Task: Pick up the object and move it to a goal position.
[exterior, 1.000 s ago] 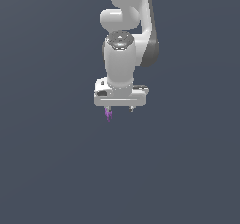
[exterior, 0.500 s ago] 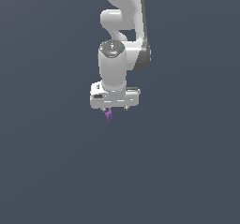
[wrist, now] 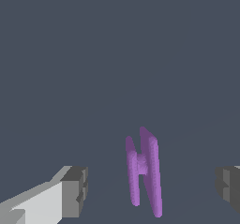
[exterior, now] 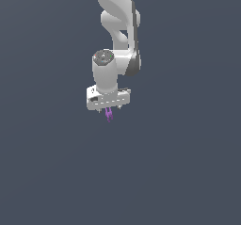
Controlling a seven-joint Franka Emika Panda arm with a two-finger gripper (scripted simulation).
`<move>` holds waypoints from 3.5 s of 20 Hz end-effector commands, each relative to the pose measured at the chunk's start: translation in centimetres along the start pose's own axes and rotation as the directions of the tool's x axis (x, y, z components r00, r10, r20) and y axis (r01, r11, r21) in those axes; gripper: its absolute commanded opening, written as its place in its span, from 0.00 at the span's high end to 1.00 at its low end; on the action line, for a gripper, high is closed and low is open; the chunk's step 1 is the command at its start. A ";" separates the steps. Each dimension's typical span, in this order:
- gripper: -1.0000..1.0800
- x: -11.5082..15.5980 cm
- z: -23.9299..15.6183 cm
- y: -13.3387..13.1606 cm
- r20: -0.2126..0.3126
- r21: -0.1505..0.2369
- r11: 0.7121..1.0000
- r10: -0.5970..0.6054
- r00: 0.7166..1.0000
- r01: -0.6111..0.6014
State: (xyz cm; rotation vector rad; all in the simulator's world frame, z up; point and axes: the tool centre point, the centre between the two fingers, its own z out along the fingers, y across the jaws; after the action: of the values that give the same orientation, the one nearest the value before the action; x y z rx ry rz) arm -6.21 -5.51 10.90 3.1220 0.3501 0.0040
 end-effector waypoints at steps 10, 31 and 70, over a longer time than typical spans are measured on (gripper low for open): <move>0.04 -2.3 1.9 0.9 0.002 0.000 0.998 -0.062 0.998 0.062; 1.00 -2.3 7.0 0.9 0.002 0.000 0.998 -0.063 0.998 0.063; 1.00 -4.9 -13.2 -1.1 0.002 0.000 0.998 -0.062 0.998 0.062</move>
State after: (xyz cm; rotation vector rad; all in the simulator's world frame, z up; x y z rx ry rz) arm -11.02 -5.65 22.50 3.1093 0.4469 0.0015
